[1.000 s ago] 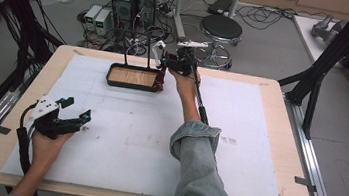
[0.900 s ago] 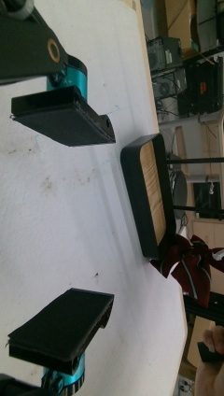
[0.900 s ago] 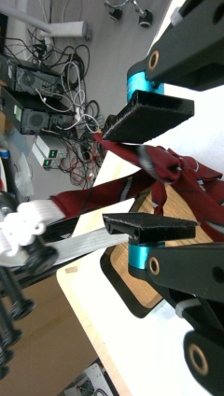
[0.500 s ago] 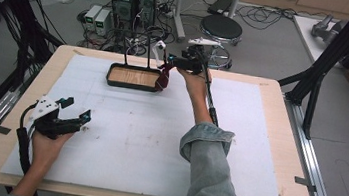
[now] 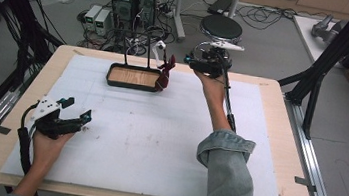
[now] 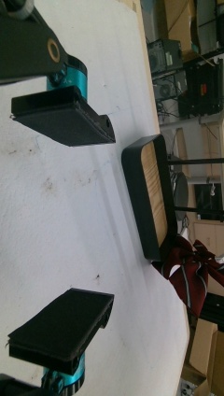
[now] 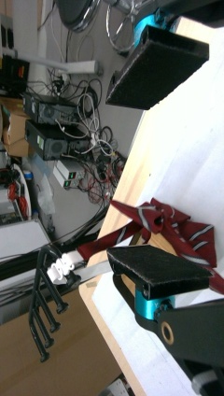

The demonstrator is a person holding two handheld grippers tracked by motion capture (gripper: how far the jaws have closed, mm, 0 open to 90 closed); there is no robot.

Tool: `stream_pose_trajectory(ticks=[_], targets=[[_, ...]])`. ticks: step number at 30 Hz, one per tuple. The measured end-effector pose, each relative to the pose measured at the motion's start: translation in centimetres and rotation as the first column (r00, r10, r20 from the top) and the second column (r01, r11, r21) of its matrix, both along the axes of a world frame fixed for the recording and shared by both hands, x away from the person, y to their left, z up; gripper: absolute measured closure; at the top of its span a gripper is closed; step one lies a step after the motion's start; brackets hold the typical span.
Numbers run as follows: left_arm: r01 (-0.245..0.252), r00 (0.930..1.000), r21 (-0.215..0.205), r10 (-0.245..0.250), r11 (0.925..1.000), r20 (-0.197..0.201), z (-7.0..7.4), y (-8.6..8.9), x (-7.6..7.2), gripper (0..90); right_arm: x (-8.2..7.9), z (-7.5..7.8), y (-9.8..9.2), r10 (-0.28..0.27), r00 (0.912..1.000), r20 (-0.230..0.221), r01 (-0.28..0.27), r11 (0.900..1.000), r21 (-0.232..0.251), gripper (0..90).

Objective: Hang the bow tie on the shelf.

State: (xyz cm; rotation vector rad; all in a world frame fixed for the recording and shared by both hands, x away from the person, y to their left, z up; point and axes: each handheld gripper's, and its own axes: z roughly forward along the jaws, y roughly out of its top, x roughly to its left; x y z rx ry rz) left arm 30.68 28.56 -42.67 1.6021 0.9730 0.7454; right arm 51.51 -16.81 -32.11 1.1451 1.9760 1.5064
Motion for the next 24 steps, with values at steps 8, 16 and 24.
stream_pose_trajectory(ticks=[8, 16, 24], targets=[[0.006, 1.0000, 0.001, -0.006, 1.0000, 0.003, 0.0, -0.3, 0.3, 19.5, -2.0, 0.9, -2.1, -0.018, 0.9992, 0.035, 0.018, 1.000, 0.012, 18.8], [0.011, 0.9999, -0.003, -0.011, 0.9999, 0.005, 0.0, -0.5, 0.4, 19.5, -5.5, 1.5, -5.9, -0.046, 0.9987, 0.022, 0.046, 0.999, -0.005, 12.8], [0.016, 0.9999, 0.003, -0.016, 0.9999, 0.000, 0.0, -0.6, 0.5, 19.4, -9.4, 2.0, -9.7, -0.098, 0.9921, 0.078, 0.095, 0.995, 0.044, 13.3]])
